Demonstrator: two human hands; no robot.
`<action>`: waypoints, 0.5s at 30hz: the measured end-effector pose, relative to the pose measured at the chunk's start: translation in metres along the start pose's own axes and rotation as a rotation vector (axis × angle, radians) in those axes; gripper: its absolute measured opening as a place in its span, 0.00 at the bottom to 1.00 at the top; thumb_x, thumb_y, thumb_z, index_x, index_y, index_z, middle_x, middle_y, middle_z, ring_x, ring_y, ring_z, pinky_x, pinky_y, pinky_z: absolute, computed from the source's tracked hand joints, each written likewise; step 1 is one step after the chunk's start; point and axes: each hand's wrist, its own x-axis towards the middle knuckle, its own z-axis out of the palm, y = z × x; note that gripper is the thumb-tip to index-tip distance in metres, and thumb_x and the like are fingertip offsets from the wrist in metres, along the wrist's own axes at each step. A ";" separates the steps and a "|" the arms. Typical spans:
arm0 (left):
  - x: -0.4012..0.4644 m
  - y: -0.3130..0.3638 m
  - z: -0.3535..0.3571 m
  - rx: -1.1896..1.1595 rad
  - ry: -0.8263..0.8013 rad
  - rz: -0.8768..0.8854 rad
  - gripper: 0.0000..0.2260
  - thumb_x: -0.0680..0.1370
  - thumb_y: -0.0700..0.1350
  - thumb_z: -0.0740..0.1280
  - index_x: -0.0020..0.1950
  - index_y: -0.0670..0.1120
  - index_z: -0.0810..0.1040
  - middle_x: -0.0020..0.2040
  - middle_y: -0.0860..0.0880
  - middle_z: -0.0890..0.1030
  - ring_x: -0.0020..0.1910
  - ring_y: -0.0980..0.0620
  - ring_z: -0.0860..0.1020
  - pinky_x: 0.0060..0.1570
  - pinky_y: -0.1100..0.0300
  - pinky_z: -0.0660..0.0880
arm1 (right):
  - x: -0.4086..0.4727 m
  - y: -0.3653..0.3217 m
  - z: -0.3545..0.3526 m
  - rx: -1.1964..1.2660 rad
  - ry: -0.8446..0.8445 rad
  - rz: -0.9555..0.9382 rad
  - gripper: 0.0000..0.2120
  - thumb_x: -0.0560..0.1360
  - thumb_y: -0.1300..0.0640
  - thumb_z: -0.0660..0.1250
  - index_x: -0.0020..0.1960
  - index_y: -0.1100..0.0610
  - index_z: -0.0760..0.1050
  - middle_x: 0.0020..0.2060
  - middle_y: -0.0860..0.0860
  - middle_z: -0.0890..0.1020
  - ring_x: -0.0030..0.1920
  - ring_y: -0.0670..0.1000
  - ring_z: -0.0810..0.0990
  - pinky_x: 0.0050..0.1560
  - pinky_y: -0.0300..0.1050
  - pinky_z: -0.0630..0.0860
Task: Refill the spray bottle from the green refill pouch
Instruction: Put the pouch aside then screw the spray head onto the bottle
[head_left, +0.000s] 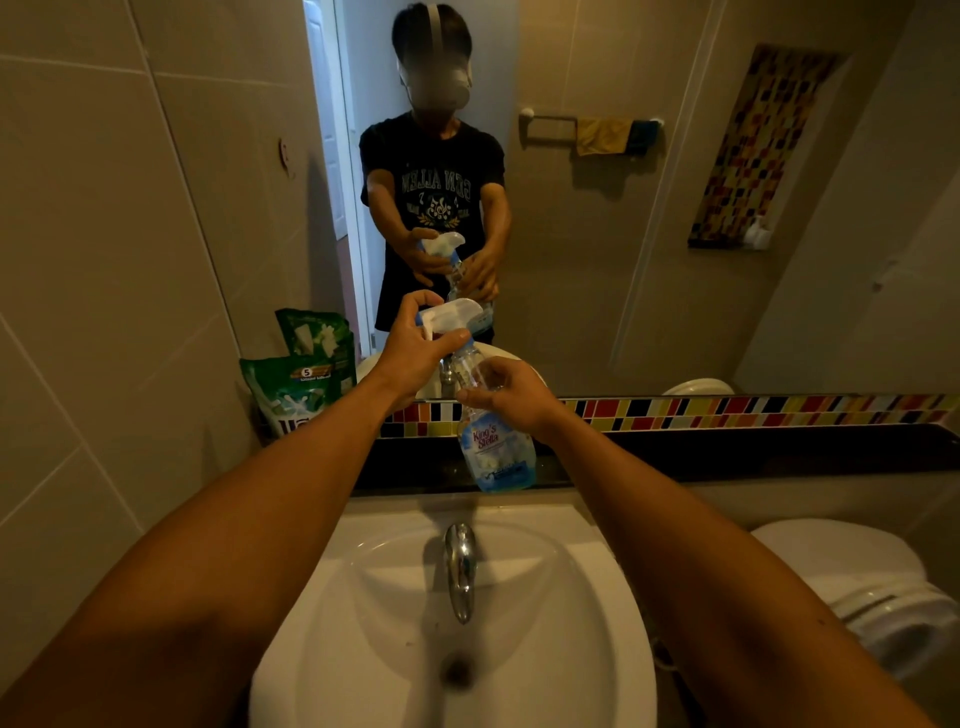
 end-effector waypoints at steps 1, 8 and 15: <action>0.001 -0.001 -0.001 -0.005 -0.001 -0.003 0.23 0.74 0.35 0.74 0.63 0.48 0.69 0.62 0.41 0.75 0.55 0.46 0.79 0.38 0.68 0.78 | 0.000 0.001 0.000 0.004 0.002 -0.002 0.17 0.76 0.54 0.75 0.62 0.60 0.78 0.53 0.56 0.84 0.51 0.55 0.84 0.46 0.45 0.81; 0.001 0.001 -0.001 -0.053 -0.009 -0.071 0.22 0.76 0.34 0.71 0.64 0.50 0.68 0.61 0.43 0.74 0.54 0.48 0.79 0.38 0.66 0.79 | -0.002 0.002 0.002 0.035 0.018 -0.006 0.17 0.77 0.53 0.75 0.61 0.59 0.78 0.52 0.54 0.84 0.53 0.56 0.84 0.53 0.51 0.81; -0.007 0.007 0.000 -0.062 0.015 -0.035 0.26 0.74 0.36 0.75 0.66 0.43 0.66 0.55 0.50 0.74 0.49 0.54 0.79 0.37 0.67 0.79 | -0.003 -0.002 0.003 -0.016 0.003 -0.031 0.16 0.76 0.53 0.75 0.60 0.58 0.79 0.47 0.49 0.84 0.47 0.50 0.83 0.43 0.41 0.78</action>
